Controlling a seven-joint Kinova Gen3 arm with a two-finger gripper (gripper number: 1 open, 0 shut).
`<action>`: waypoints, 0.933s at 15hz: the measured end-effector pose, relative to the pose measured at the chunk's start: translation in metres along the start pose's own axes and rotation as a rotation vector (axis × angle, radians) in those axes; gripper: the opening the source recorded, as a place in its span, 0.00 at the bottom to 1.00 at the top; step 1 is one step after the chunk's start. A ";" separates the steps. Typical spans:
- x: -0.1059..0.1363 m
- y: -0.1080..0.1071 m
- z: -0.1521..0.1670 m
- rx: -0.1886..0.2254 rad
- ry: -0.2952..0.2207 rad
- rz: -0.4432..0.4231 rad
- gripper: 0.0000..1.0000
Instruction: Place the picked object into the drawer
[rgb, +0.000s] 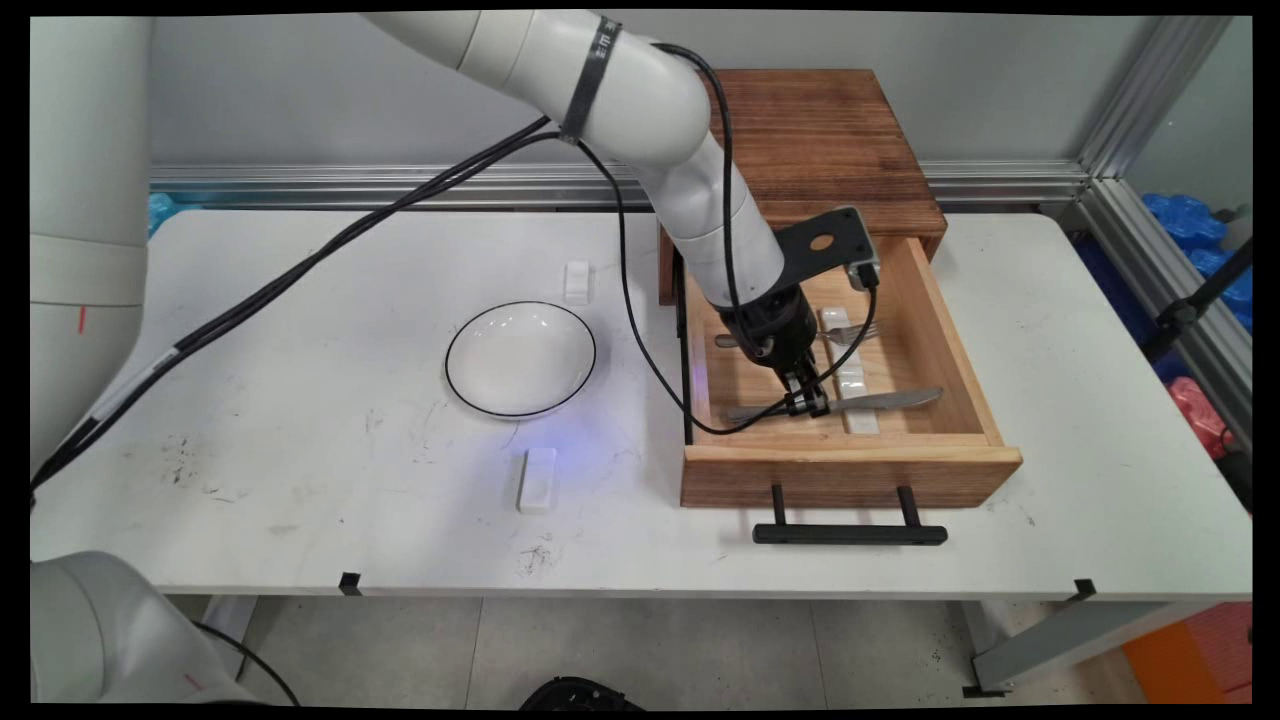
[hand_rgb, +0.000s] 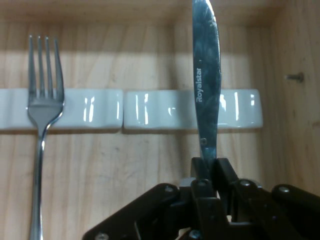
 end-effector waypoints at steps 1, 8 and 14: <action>0.000 -0.001 0.001 0.002 0.000 0.000 0.00; -0.002 -0.002 0.007 0.004 -0.003 0.008 0.00; -0.003 -0.004 0.009 0.011 -0.004 0.016 1.00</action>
